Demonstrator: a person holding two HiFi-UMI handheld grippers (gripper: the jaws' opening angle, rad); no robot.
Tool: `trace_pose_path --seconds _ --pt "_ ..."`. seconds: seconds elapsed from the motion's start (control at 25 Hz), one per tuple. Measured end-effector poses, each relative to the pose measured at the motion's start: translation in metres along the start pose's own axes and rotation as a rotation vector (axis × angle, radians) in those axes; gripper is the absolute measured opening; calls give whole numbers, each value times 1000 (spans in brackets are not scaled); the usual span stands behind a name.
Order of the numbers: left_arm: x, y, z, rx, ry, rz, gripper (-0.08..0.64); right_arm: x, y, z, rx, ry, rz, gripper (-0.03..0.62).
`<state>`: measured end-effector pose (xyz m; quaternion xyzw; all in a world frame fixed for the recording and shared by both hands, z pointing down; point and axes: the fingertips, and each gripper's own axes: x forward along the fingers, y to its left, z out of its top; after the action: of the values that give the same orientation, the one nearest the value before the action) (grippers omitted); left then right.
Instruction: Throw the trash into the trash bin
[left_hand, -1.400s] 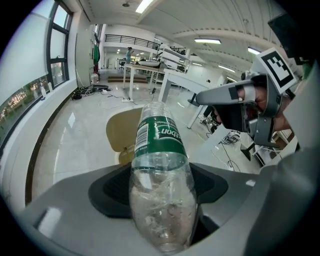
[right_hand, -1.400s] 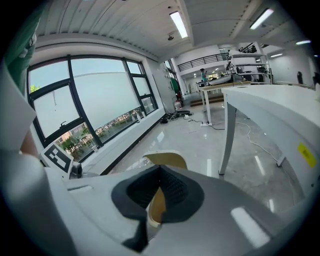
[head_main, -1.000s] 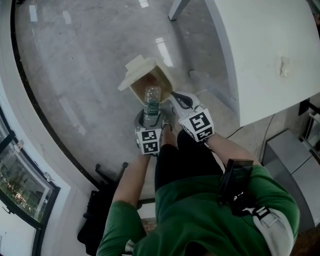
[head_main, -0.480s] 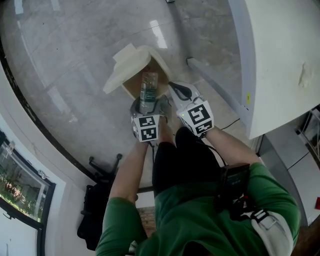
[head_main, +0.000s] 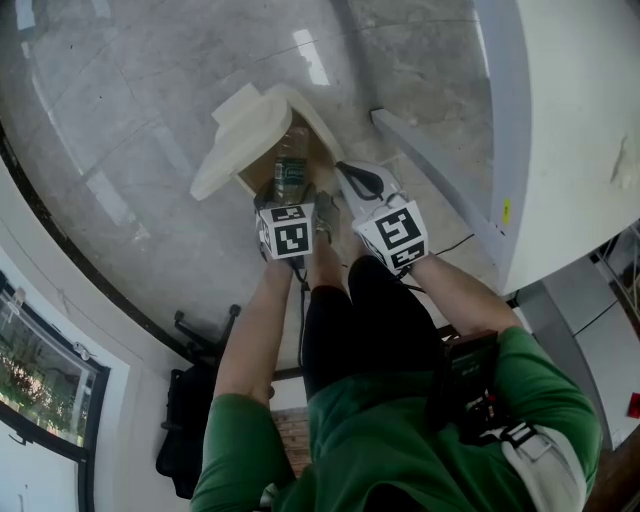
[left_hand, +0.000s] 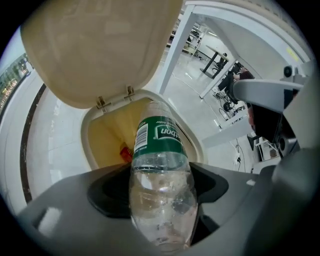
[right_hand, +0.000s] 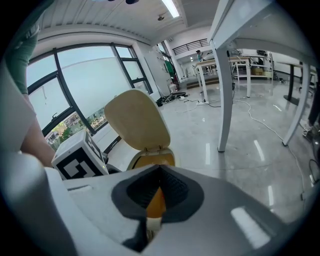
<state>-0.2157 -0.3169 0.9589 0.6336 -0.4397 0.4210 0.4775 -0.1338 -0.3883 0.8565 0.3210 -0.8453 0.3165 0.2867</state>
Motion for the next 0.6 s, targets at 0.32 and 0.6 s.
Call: trace_pose_path --seconds 0.32,0.6 --pt "18 1 8 -44 15 7 351 3 -13 -7 10 8 -2 3" --pt "21 5 16 -77 -6 21 354 1 -21 -9 22 3 -9 3"
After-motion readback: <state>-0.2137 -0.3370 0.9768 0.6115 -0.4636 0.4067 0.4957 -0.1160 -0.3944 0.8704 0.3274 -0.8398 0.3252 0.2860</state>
